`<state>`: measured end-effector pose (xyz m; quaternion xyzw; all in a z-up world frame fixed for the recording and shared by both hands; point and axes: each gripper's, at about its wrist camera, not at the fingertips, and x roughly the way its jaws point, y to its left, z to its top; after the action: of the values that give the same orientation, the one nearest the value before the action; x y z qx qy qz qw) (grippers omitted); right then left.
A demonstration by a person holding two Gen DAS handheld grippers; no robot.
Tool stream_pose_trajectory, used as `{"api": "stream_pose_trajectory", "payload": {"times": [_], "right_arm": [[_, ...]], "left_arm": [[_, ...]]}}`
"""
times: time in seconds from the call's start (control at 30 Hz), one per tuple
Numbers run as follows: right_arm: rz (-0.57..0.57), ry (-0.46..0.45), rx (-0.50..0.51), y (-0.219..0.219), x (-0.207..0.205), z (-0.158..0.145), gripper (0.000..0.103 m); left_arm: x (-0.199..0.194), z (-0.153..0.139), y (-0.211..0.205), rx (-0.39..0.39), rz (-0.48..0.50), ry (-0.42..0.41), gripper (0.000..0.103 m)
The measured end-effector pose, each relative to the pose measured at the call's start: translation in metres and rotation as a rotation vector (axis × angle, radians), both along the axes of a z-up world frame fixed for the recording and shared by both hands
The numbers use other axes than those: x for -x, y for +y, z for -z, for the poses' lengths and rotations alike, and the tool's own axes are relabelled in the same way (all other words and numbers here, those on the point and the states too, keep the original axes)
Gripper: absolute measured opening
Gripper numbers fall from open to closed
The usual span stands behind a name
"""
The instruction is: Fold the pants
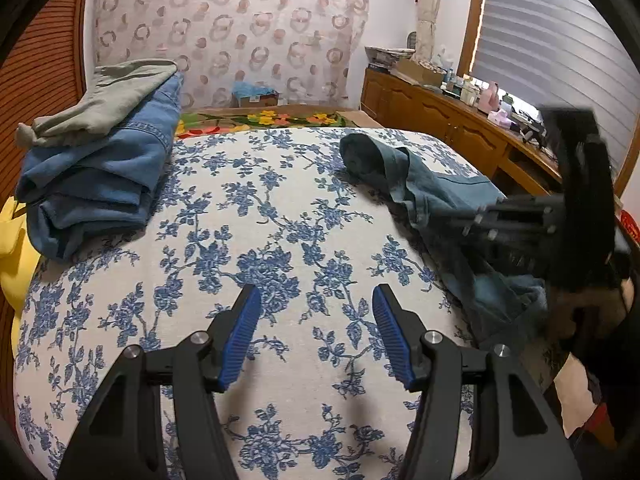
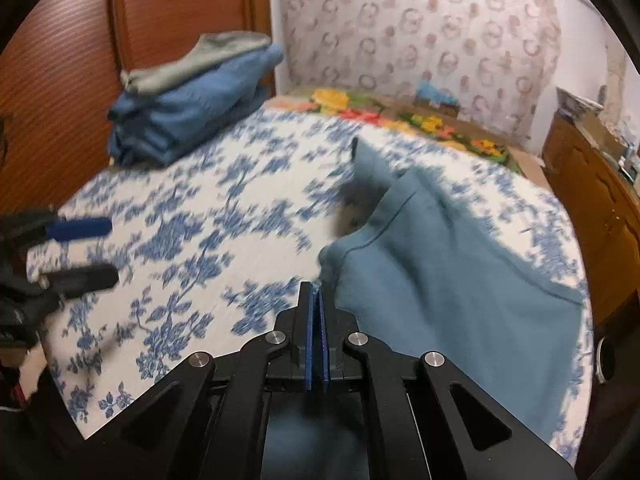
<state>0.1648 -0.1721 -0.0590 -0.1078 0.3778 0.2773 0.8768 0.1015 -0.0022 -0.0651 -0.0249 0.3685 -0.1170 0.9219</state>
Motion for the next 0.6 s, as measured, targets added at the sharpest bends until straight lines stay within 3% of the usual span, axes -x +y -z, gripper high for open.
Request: {"api": "stream_pose_trajectory", "payload": {"times": [0.3,0.6], "right_arm": [[0.101,-0.070,-0.031,-0.055,-0.019,-0.037,0.000],[0.181,-0.104,-0.019,-0.097,-0.038,-0.048,0.000]], "left_arm": [[-0.019,-0.005,-0.029,-0.019,0.071,-0.001,0.058],[-0.036,-0.008,-0.068,-0.036,0.149,0.011,0.058]]}}
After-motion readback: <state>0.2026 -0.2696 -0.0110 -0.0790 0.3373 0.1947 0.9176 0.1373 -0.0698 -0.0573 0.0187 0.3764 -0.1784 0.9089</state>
